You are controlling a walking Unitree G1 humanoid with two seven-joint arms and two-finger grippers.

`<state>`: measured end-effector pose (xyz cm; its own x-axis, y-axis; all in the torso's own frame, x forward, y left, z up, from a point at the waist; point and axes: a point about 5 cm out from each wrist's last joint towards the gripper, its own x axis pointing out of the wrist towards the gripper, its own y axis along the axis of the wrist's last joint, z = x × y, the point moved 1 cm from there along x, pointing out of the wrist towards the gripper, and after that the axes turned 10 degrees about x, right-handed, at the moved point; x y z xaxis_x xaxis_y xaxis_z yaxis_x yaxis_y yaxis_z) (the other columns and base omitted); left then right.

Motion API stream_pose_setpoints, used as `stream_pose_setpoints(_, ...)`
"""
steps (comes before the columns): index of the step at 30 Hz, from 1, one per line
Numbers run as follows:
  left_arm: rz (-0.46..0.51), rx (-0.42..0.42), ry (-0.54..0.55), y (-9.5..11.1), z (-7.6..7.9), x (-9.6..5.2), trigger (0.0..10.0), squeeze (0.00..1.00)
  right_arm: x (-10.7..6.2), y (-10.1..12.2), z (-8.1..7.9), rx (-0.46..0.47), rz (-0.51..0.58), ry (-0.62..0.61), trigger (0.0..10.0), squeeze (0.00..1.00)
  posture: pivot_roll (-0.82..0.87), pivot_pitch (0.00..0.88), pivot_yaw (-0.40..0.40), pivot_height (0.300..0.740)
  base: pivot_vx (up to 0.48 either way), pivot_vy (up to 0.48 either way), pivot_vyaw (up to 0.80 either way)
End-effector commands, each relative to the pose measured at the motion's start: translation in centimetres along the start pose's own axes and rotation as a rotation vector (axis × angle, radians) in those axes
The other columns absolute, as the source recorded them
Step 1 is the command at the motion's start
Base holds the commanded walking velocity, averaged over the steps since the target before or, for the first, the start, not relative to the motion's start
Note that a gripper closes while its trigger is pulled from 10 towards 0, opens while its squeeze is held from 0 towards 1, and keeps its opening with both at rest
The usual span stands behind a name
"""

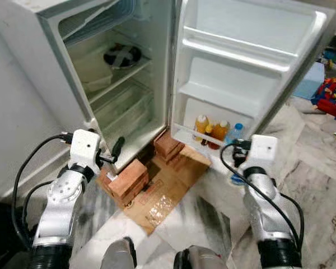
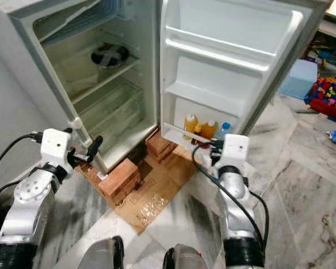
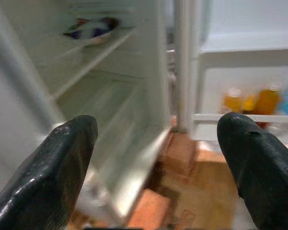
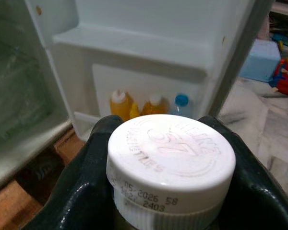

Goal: Restocking fridge

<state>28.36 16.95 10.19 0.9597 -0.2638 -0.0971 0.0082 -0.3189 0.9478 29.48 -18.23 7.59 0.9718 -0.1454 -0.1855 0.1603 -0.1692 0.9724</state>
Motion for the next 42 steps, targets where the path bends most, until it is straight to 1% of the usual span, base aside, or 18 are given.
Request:
stream_pose_setpoints(1, 0.003, 0.011, 0.023, 0.5, -0.6, -0.1, 10.0, 0.0, 0.2, 0.8, -0.4, 0.0, 0.036, 0.014, 10.0, 0.0, 0.09, 0.109, -0.059, 0.74, 0.0, -0.465, 0.0)
stream_pose_setpoints(3, 0.015, 0.012, 0.035, 1.1, -0.8, 0.2, 10.0, 0.0, 0.7, 1.1, -0.8, 0.003, 0.046, 0.034, 10.0, 0.0, 0.08, 0.128, -0.064, 0.74, 0.0, -0.465, 0.0)
stream_pose_setpoints(7, 0.026, 0.009, 0.05, 1.5, -0.9, 0.6, 10.0, 0.0, 1.2, 1.8, -1.1, 0.008, 0.066, 0.058, 10.0, 0.0, 0.08, 0.12, -0.063, 0.74, 0.0, -0.465, 0.0)
stream_pose_setpoints(12, 0.027, 0.008, 0.051, 1.7, -0.8, 0.7, 10.0, 0.0, 1.3, 2.0, -1.2, 0.013, 0.071, 0.064, 10.0, 0.0, 0.08, 0.12, -0.063, 0.74, 0.0, -0.465, 0.0)
stream_pose_setpoints(13, 0.025, 0.015, 0.054, 1.7, -0.8, 0.9, 10.0, 0.0, 1.5, 2.3, -1.5, 0.023, 0.078, 0.092, 10.0, 0.0, 0.07, 0.12, -0.055, 0.74, 0.0, -0.454, 0.0)
stream_pose_setpoints(16, 0.02, 0.023, 0.06, 1.8, -0.9, 1.1, 10.0, 0.0, 1.5, 2.3, -1.7, 0.025, 0.081, 0.106, 10.0, 0.0, 0.07, 0.119, -0.054, 0.74, 0.0, -0.453, 0.0)
stream_pose_setpoints(21, 0.01, 0.031, 0.081, 1.8, -1.2, 1.2, 10.0, 0.0, 1.4, 2.5, -2.4, 0.02, 0.1, 0.142, 10.0, 0.0, 0.07, 0.118, -0.055, 0.74, 0.0, -0.445, 0.0)
stream_pose_setpoints(29, -0.024, 0.05, 0.107, 1.3, -1.6, 0.9, 10.0, 0.0, 1.7, 2.7, -2.7, 0.032, 0.106, 0.162, 10.0, 0.0, 0.07, 0.122, -0.057, 0.74, 0.0, -0.433, 0.0)
stream_pose_setpoints(33, -0.03, 0.037, 0.161, 1.4, -2.0, 0.9, 10.0, 0.0, 1.8, 2.8, -3.1, 0.065, 0.109, 0.178, 10.0, 0.0, 0.07, 0.123, -0.056, 0.74, 0.069, -0.075, 0.0)
stream_pose_setpoints(35, -0.043, 0.053, 0.185, 1.3, -2.2, 0.9, 10.0, 0.0, 1.8, 3.0, -3.3, 0.079, 0.116, 0.195, 10.0, 0.0, 0.07, 0.122, -0.056, 0.74, 0.0, 0.0, 0.0)
stream_pose_setpoints(38, -0.047, 0.034, 0.229, 1.1, -2.6, 0.8, 10.0, 0.0, 1.8, 3.3, -3.9, 0.104, 0.127, 0.229, 10.0, 0.0, 0.07, 0.123, -0.055, 0.74, 0.0, 0.0, 0.0)
stream_pose_setpoints(42, -0.062, 0.004, 0.28, 1.0, -3.2, 0.6, 10.0, 0.0, 1.8, 3.5, -4.2, 0.125, 0.131, 0.255, 10.0, 0.0, 0.07, 0.125, -0.058, 0.74, 0.48, 0.0, 0.0)
